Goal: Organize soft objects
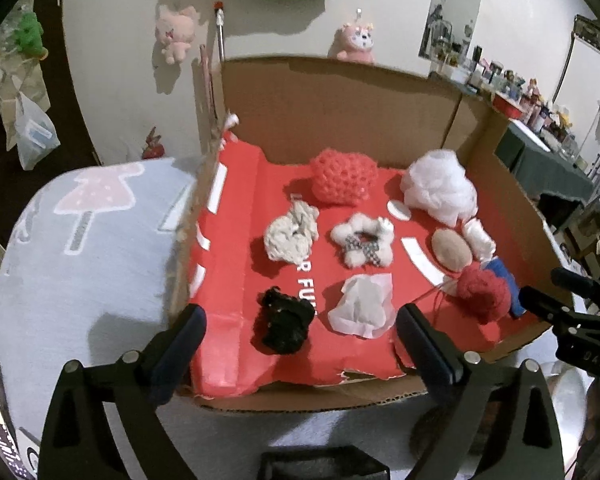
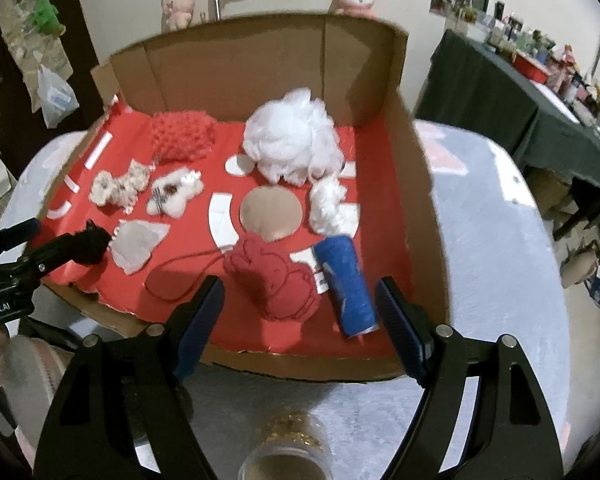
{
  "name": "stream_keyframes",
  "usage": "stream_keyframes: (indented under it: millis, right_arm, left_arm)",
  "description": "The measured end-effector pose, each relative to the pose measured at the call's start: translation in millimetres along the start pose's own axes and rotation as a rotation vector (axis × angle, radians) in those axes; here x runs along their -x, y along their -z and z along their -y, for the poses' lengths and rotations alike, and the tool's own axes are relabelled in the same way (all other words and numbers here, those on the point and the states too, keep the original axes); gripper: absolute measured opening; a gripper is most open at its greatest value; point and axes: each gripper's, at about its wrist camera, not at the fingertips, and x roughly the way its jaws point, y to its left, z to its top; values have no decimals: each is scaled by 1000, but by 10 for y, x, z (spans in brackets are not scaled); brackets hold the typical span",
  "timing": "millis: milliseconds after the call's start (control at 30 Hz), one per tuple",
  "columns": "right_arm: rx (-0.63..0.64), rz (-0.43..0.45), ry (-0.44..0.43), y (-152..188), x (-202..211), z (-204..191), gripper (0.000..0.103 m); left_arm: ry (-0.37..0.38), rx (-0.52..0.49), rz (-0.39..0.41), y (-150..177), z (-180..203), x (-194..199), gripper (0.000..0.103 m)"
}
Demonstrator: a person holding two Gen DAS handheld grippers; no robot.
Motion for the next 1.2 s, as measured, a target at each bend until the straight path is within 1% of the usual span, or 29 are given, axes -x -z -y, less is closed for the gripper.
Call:
stream_keyframes:
  millis: [33, 67, 133, 200, 333, 433, 533, 667, 800, 900, 967, 1100, 1200]
  right_arm:
    - [2, 22, 8, -10, 79, -1, 87]
    - [4, 42, 7, -6, 152, -2, 88]
    - [12, 81, 7, 13, 308, -12, 89]
    - [22, 116, 9, 48, 455, -24, 89]
    - [24, 181, -14, 182, 796, -49, 95]
    - [14, 234, -32, 354, 1050, -59, 95]
    - [3, 266, -48, 537, 1222, -62, 96]
    - [-11, 307, -53, 852, 1389, -73, 100]
    - [2, 325, -28, 1164, 1431, -129, 100]
    - [-4, 315, -29, 1336, 1375, -144, 100]
    - [-4, 298, -29, 1443, 1287, -160, 100]
    - [-11, 248, -31, 1628, 1033, -180, 100]
    - [-27, 199, -30, 1730, 811, -161, 100]
  left_arm:
    - [-1, -2, 11, 2, 1, 47, 99]
    - [-2, -4, 25, 8, 10, 102, 100]
    - [0, -11, 65, 37, 34, 244, 103]
    - [-3, -27, 110, 83, 80, 403, 103]
    - [-4, -55, 201, 256, 188, 757, 103]
    - [-8, -70, 255, 432, 261, 965, 103]
    - [-13, -73, 296, 624, 306, 1131, 103]
    - [6, -55, 331, 876, 318, 1289, 103]
    - [13, -58, 342, 1109, 348, 1355, 103]
    - [18, -54, 336, 1274, 368, 1335, 103]
    - [34, -35, 313, 1377, 361, 1270, 103]
    - [32, -28, 255, 1504, 376, 1035, 103]
    - [25, -26, 185, 1605, 406, 777, 103]
